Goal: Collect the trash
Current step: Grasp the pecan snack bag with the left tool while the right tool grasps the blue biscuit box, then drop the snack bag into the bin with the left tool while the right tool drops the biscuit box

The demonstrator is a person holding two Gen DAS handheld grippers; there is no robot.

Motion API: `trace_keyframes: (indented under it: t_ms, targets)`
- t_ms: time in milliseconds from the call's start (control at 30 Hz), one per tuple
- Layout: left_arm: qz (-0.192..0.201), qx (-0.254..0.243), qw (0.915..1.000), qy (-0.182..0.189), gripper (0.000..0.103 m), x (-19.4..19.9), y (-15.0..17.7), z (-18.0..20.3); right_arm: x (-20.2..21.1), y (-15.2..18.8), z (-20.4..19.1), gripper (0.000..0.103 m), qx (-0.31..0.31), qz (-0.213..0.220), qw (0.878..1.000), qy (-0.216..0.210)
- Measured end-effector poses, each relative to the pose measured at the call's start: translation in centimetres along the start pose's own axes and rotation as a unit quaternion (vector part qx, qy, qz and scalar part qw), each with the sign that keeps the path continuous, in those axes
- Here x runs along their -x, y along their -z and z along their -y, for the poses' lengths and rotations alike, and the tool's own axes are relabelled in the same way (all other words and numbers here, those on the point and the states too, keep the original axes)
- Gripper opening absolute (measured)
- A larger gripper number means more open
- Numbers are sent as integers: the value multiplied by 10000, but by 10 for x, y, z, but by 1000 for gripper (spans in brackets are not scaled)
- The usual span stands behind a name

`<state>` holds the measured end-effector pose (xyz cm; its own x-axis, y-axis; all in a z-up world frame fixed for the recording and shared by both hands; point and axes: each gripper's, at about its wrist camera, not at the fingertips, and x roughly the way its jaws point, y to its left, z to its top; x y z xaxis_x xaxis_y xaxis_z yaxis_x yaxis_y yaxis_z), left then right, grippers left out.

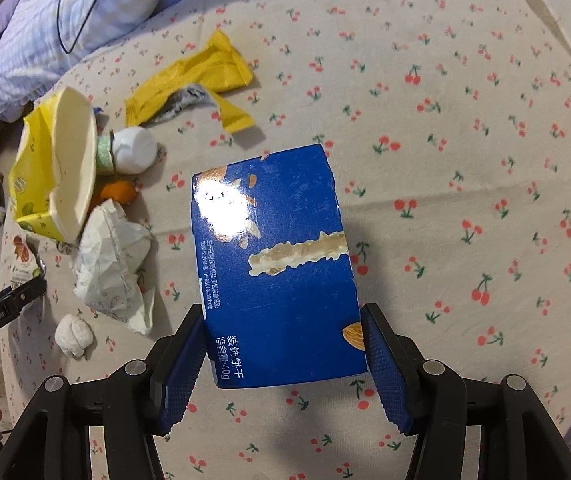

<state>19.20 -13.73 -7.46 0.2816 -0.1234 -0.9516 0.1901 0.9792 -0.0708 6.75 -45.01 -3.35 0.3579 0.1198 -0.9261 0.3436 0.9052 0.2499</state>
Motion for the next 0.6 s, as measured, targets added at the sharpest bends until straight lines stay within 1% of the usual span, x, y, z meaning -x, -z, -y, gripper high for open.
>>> trace_keyframes:
  t_ms: [200,400,600]
  targets:
    - [37,173,9996,212,75,7,0,-12,9,-2,-13,65,55,178,9998,-42]
    - [190,209,9992,268,75,21,2,-20,15,-6,-37,65,175,314,9992,-177]
    - [258,331,9987,273,75,32,8,-36,13,-11,-67,65,296,378,9982,-351]
